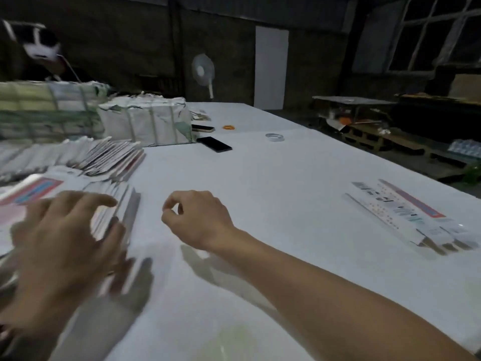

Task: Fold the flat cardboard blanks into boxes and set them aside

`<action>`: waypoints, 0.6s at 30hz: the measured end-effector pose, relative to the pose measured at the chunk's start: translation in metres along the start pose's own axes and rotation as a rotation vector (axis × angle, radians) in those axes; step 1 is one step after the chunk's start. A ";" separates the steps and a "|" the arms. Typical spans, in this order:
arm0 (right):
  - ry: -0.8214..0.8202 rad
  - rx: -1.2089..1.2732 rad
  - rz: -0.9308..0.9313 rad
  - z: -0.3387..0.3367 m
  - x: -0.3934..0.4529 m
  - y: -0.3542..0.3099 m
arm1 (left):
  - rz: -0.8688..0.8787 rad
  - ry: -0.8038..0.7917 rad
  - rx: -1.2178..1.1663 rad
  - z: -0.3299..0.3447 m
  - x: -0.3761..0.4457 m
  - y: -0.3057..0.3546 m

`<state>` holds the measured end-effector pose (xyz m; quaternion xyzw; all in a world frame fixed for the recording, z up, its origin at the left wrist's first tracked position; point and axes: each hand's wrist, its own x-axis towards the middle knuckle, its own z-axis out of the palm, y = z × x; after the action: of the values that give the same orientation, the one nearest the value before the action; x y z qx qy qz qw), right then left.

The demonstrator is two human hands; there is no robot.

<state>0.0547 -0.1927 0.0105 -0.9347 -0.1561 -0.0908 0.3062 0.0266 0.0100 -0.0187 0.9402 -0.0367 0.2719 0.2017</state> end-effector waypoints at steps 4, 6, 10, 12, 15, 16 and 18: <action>-0.031 0.070 -0.089 0.032 0.002 -0.034 | -0.164 -0.095 0.370 -0.021 -0.014 0.017; -0.001 0.130 -0.105 0.044 0.003 -0.040 | -0.297 -0.275 0.442 -0.022 -0.014 0.008; 0.022 0.203 -0.139 0.062 0.001 -0.037 | -0.247 -0.329 0.476 -0.018 -0.017 0.002; 0.046 0.253 -0.144 0.066 0.000 -0.033 | -0.220 -0.285 0.467 -0.017 -0.018 0.000; 0.124 0.322 -0.170 0.069 -0.001 -0.029 | -0.272 -0.175 0.397 -0.021 -0.012 -0.002; 0.141 0.341 -0.177 0.069 -0.002 -0.029 | -0.302 -0.166 0.405 -0.022 -0.010 -0.005; 0.150 0.388 -0.175 0.069 -0.003 -0.030 | -0.364 -0.223 0.445 -0.026 -0.009 -0.009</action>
<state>0.0470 -0.1290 -0.0287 -0.8319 -0.2281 -0.1545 0.4817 0.0076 0.0284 -0.0071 0.9765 0.1709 0.1278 0.0311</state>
